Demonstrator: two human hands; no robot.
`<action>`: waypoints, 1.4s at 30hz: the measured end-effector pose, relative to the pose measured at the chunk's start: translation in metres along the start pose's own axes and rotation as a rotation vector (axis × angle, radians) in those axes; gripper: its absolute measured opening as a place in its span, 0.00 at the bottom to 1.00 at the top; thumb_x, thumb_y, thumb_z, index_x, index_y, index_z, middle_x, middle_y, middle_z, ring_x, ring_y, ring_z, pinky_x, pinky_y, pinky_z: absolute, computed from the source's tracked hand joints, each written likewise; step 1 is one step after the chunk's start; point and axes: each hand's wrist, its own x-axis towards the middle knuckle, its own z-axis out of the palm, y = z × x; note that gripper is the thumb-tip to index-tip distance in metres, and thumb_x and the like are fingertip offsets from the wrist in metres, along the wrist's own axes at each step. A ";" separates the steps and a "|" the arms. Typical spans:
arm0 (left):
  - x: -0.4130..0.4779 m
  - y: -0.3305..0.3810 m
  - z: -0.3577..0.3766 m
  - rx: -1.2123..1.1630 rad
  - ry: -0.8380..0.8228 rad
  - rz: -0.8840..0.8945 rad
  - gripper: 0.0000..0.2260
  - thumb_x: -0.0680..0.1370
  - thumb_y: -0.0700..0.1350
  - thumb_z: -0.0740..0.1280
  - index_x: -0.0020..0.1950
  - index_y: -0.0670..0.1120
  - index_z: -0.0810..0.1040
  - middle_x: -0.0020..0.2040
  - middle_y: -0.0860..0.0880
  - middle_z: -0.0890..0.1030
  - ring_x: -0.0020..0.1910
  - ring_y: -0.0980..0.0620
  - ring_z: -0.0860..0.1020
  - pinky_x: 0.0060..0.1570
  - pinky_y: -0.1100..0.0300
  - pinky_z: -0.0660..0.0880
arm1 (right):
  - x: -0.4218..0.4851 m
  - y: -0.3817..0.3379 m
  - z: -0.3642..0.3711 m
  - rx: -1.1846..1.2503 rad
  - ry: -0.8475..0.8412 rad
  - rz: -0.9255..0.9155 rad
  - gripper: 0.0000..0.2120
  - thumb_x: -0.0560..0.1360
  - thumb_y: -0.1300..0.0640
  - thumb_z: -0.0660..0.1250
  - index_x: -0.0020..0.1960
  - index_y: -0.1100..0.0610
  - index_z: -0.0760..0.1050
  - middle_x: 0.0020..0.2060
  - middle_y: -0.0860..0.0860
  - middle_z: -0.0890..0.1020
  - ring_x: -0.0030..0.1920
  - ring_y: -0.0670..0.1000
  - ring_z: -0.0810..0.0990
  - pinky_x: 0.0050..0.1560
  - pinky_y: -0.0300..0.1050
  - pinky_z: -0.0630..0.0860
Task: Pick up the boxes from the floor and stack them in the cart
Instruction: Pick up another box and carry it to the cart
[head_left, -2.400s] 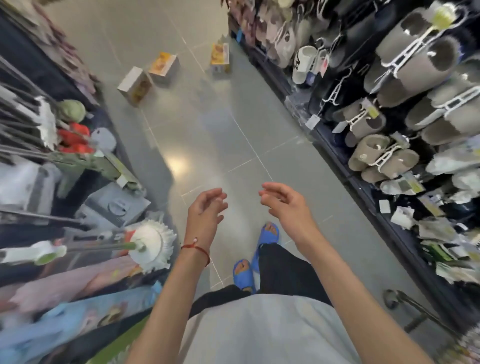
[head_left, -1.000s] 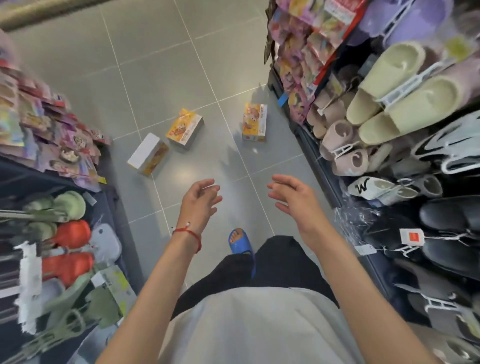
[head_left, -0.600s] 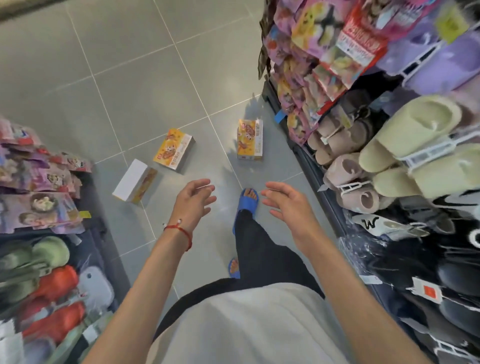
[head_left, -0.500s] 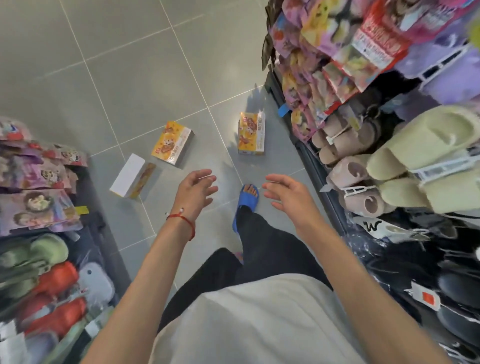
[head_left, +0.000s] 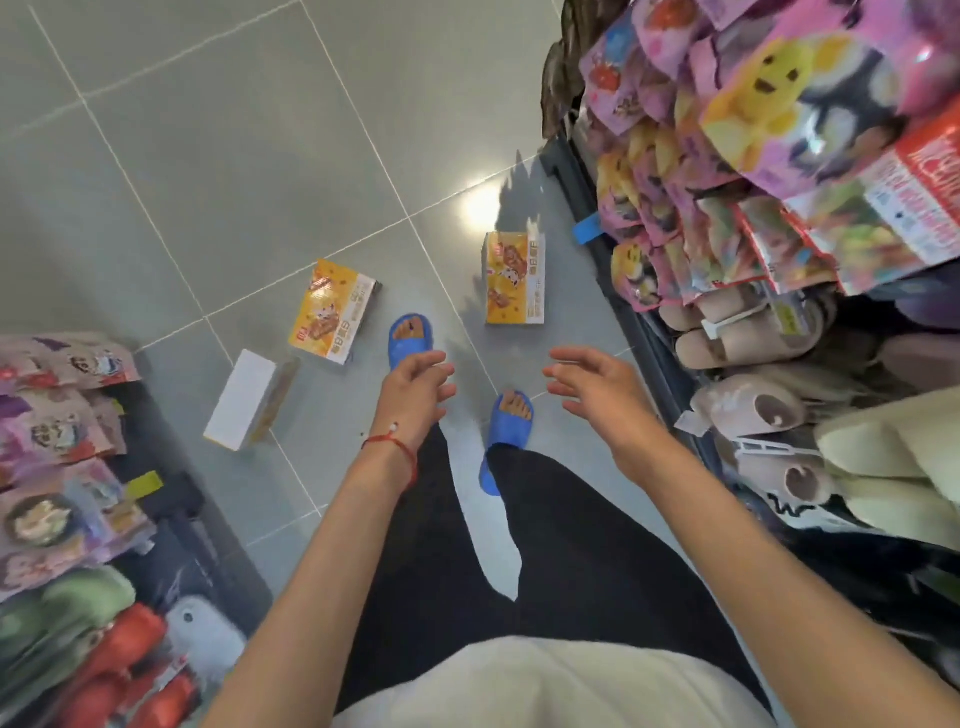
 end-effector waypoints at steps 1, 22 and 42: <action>0.013 0.008 -0.003 0.029 -0.018 -0.013 0.09 0.80 0.42 0.66 0.60 0.48 0.79 0.57 0.45 0.82 0.51 0.51 0.82 0.47 0.60 0.76 | 0.013 -0.004 0.006 0.016 0.034 0.008 0.11 0.82 0.59 0.66 0.63 0.52 0.80 0.56 0.51 0.85 0.52 0.46 0.84 0.48 0.34 0.78; 0.316 -0.010 0.077 0.179 -0.123 -0.451 0.09 0.83 0.43 0.61 0.42 0.48 0.72 0.50 0.47 0.78 0.43 0.49 0.77 0.50 0.53 0.75 | 0.317 0.061 0.071 -0.213 0.177 0.048 0.13 0.81 0.60 0.64 0.64 0.53 0.80 0.58 0.50 0.83 0.56 0.50 0.81 0.62 0.49 0.79; 0.562 -0.101 0.190 0.277 -0.248 -0.370 0.27 0.80 0.53 0.67 0.77 0.56 0.63 0.74 0.45 0.69 0.64 0.37 0.73 0.60 0.42 0.74 | 0.613 0.157 0.064 -0.252 0.128 0.123 0.33 0.76 0.51 0.72 0.76 0.51 0.61 0.59 0.47 0.81 0.58 0.53 0.82 0.59 0.52 0.77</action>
